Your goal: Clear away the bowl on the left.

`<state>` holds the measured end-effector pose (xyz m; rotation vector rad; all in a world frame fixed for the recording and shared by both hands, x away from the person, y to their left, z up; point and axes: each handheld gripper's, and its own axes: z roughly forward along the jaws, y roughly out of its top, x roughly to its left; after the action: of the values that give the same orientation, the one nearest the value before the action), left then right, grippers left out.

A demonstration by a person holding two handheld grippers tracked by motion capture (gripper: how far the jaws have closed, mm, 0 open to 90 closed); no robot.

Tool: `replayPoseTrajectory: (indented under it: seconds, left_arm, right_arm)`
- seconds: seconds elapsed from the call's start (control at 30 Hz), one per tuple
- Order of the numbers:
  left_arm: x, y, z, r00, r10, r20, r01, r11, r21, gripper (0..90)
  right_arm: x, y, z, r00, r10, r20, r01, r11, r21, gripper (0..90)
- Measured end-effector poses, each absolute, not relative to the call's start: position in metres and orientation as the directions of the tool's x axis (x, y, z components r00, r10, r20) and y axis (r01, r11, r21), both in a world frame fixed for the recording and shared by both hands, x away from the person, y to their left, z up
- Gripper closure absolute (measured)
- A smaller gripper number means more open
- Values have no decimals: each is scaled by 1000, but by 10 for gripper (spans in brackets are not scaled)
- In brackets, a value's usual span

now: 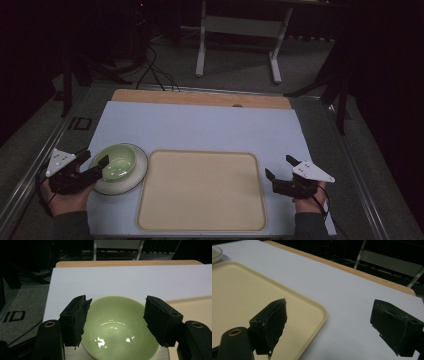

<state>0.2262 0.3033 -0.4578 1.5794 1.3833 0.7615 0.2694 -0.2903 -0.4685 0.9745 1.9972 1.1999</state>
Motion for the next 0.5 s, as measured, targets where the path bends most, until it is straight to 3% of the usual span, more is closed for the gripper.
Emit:
replayPoseTrajectory:
  seconds: [0.27,0.5]
  left_arm:
    - [233,306,-458,170,984,-51,452,-32,891,390]
    - [239,314,-463,153,985,-73,481,-10,876,413]
  right_arm:
    - [270,-290,-469,-544,830,-121,281,317,906,132]
    - [270,-292,-469,-530,839,-120,289,312,905,132]
